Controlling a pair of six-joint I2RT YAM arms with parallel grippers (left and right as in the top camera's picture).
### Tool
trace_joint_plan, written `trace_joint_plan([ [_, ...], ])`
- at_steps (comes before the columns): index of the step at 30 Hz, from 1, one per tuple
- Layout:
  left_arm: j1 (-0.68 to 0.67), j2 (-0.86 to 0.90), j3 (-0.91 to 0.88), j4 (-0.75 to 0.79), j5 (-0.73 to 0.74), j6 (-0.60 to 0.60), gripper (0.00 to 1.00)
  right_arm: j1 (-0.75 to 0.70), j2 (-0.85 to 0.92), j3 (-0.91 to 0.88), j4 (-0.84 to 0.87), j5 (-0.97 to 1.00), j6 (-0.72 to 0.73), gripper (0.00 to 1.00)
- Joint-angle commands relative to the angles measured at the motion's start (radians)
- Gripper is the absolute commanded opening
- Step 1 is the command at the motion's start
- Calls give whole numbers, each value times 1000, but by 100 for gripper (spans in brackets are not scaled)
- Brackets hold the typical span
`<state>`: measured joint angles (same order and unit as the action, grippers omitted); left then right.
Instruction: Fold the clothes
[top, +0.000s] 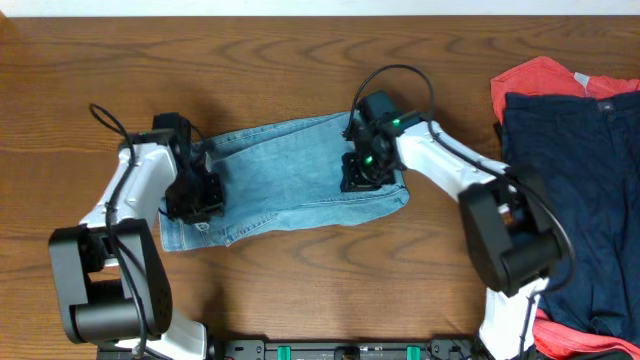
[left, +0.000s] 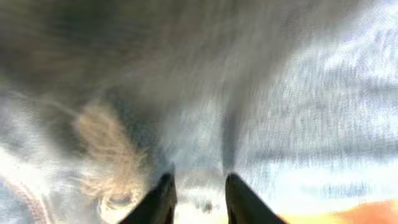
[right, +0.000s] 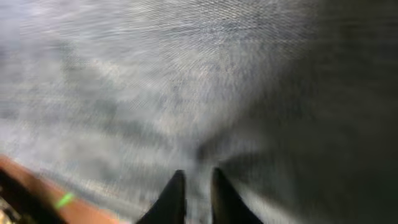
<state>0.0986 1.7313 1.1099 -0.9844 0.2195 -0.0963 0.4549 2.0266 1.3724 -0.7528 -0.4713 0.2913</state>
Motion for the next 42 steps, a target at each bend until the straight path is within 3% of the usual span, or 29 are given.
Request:
trace_joint_plan([
  [1, 8, -37, 89, -45, -49, -3, 32, -32, -144, 2, -6, -19, -88, 22],
  [3, 8, -65, 98, -47, -49, -3, 38, -34, -179, 2, -5, -18, -85, 20],
  [6, 13, -89, 98, -44, -77, -3, 66, -19, -181, 2, 3, 15, -5, 11],
  [7, 18, -90, 98, -45, -96, -3, 71, -9, -170, 2, 3, 35, 17, 10],
  [11, 66, -89, 97, -51, -188, -37, 83, 32, -110, 2, 5, 77, 19, 7],
  [16, 191, -88, 97, -8, -163, -109, 95, 48, 1, 2, 27, 109, 62, 1],
  [20, 272, -85, 79, 35, -59, -13, 98, 15, 92, 2, 57, 109, 119, 1],
  [26, 312, -84, 32, 79, 225, 211, 98, -97, 188, 2, 15, 235, 226, 1],
  [35, 308, -84, -46, 135, 247, 234, 98, -267, 195, 2, -7, 242, 176, 1],
  [42, 289, -81, -102, 172, 384, 279, 98, -270, 195, 2, -2, 191, 104, 1],
])
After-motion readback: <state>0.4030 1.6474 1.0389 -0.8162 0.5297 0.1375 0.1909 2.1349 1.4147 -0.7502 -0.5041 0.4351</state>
